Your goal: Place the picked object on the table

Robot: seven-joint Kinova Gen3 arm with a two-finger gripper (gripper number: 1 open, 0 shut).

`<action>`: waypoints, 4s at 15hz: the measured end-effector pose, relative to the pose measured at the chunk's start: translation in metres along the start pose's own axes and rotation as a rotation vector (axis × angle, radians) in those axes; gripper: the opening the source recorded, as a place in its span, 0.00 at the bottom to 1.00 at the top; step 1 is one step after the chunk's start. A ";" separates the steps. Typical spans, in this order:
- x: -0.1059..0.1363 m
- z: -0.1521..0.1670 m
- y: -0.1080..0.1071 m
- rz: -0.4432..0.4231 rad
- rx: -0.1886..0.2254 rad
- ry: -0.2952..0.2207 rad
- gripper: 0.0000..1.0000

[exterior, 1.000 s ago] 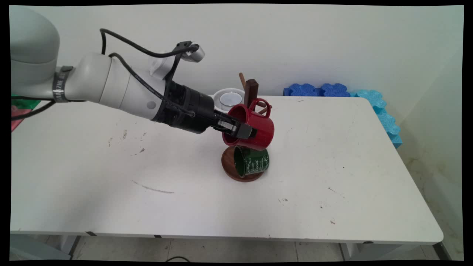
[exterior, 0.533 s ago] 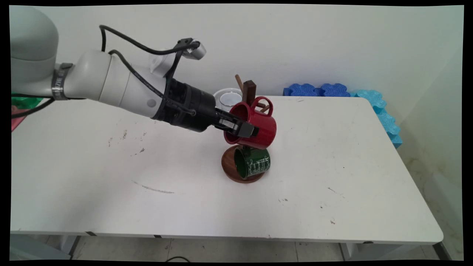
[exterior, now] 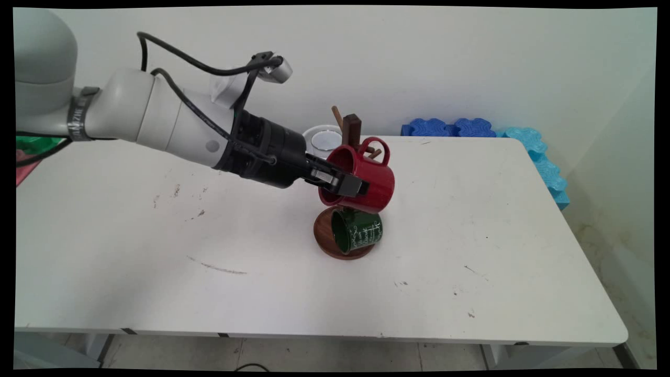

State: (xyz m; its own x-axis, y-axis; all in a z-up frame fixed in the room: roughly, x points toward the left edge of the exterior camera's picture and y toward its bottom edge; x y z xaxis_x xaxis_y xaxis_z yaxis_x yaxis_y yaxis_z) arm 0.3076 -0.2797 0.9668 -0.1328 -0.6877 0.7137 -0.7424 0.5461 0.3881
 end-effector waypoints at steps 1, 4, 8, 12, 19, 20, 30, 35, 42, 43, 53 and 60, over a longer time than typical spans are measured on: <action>0.000 -0.001 0.001 0.001 -0.002 -0.001 0.00; 0.001 -0.002 0.005 0.002 -0.010 -0.003 0.00; 0.001 -0.004 0.009 0.004 -0.021 -0.007 0.00; 0.000 -0.005 0.013 0.007 -0.030 -0.013 0.00; -0.004 -0.012 0.019 0.024 -0.045 -0.035 0.00; -0.004 -0.013 0.019 0.026 -0.045 -0.038 0.00; -0.007 -0.033 0.006 0.101 -0.018 -0.112 0.00; -0.006 -0.047 -0.005 0.143 0.003 -0.151 0.00; -0.007 -0.071 -0.024 0.199 0.045 -0.224 0.00; -0.007 -0.074 -0.028 0.207 0.052 -0.235 0.00; -0.018 -0.085 -0.053 0.287 0.119 -0.323 0.00; -0.022 -0.086 -0.073 0.363 0.154 -0.378 0.00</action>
State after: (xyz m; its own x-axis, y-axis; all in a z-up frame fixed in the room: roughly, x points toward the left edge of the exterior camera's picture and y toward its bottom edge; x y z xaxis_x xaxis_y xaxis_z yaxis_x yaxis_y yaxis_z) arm 0.4218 -0.2632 0.9727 -0.6042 -0.6077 0.5155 -0.6888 0.7235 0.0455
